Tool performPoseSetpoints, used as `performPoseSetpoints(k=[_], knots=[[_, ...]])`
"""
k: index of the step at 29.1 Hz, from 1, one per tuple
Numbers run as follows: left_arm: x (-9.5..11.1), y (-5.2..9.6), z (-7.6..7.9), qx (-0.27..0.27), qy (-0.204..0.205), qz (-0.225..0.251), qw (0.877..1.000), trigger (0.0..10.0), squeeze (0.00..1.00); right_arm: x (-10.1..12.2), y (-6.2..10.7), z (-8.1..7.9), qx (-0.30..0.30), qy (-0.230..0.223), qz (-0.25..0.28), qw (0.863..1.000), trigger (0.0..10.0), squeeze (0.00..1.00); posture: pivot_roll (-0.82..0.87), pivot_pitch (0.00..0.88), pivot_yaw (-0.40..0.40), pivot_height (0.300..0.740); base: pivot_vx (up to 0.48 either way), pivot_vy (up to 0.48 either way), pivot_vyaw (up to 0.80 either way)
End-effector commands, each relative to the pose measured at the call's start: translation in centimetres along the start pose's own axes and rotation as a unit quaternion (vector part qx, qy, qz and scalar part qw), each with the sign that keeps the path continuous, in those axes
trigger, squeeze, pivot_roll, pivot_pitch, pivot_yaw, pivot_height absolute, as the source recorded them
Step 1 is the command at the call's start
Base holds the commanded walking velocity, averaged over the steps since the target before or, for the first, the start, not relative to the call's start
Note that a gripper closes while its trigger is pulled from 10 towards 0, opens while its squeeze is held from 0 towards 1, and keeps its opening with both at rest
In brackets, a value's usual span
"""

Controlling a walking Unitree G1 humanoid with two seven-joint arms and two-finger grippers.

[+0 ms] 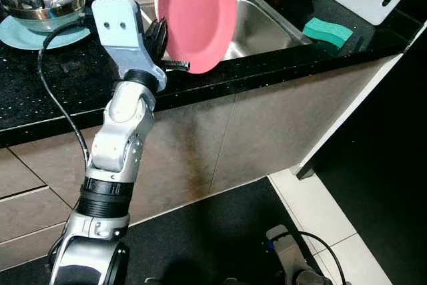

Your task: Kitchen organization

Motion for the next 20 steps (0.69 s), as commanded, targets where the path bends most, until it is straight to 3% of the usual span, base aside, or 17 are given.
performPoseSetpoints(k=[1, 20], knots=[[0.36, 0.29, 0.16, -0.006, -0.008, 0.003, 1.0, 10.0, 0.0, -0.76, 0.13, -0.4, 0.005, 0.0, -0.011, 1.0, 10.0, 0.0, 0.01, 0.157, -0.044, 0.74, 0.296, 0.0, 0.0], [0.7, 0.32, 0.36, -0.014, -0.024, 0.006, 1.0, 10.0, 0.0, -0.69, 0.12, -0.35, 0.004, -0.001, -0.01, 1.0, 10.0, 0.0, 0.02, 0.137, -0.048, 0.74, 0.33, 0.0, 0.0]])
Point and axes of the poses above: a point about 5 cm out from each wrist's last joint towards the gripper, its own y axis pointing back from the gripper into the wrist, its own x axis along the axis of the wrist's last joint, z = x × y, the point moved 4 cm from there along -y, pointing out of the wrist towards the gripper, and after that the axes turned 14 degrees about y, right-handed, at the moved point
